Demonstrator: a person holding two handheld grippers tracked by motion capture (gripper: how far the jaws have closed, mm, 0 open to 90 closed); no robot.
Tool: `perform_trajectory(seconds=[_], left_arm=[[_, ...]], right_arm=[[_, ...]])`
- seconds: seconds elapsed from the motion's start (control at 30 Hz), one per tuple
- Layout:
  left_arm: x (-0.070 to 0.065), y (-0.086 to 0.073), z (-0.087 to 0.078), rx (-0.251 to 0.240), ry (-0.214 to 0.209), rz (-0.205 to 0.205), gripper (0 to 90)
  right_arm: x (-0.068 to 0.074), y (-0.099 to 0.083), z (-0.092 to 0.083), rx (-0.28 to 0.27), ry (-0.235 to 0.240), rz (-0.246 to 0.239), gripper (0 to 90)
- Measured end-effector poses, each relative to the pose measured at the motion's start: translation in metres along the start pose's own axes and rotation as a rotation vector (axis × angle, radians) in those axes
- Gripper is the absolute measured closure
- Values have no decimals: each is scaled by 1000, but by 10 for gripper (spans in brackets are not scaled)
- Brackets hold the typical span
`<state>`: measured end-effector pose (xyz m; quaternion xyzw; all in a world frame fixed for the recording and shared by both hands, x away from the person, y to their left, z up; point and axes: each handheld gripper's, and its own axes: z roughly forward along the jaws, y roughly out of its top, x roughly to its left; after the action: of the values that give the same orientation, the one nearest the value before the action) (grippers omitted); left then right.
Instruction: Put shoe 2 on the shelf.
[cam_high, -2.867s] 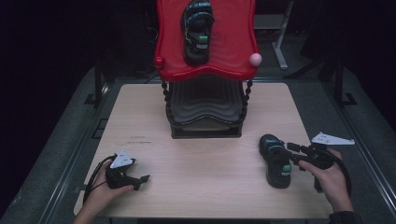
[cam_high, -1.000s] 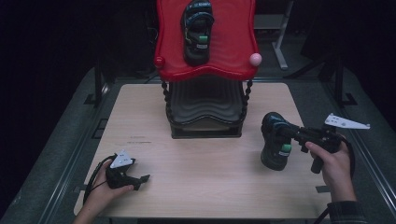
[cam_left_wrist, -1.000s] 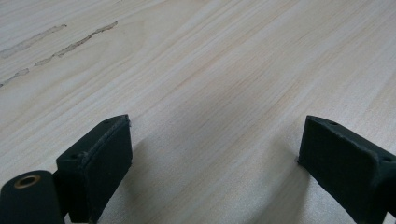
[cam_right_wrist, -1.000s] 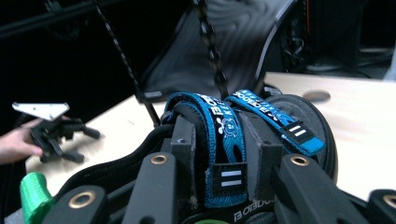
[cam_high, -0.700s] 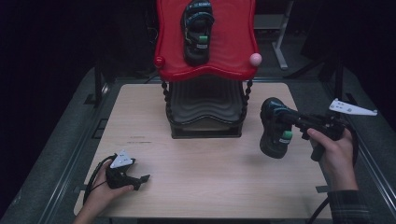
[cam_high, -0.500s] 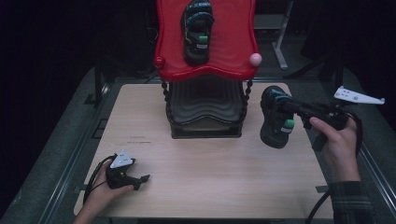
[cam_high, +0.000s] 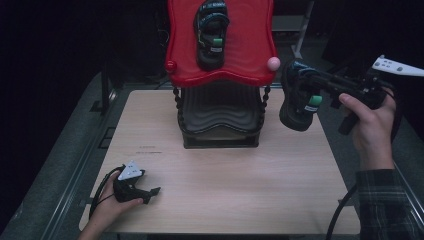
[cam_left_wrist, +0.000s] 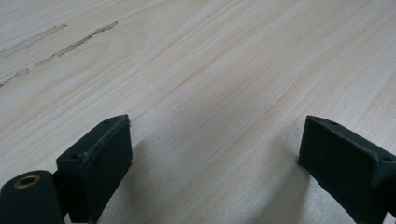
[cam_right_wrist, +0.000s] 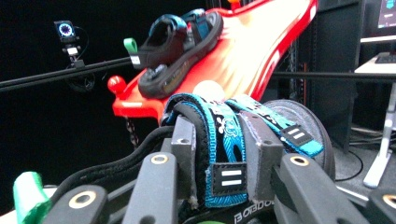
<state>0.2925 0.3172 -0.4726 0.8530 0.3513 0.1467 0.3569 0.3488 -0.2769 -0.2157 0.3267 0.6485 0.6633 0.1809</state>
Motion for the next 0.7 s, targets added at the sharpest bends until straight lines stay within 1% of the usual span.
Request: perform_trajectory(seconds=[0.27,0.43,0.57,0.7], left_arm=[[0,0,0,-2,1,0,90],[0,0,0,-4,2,0,89],[0,0,0,-4,2,0,89],[0,0,0,-3,2,1,89]], right_arm=[[4,34,6,-34,-5,-30,682],[7,56,13,-50,3,-44,682],[9,72,24,-59,12,-54,682],[12,83,40,-65,34,-56,682]])
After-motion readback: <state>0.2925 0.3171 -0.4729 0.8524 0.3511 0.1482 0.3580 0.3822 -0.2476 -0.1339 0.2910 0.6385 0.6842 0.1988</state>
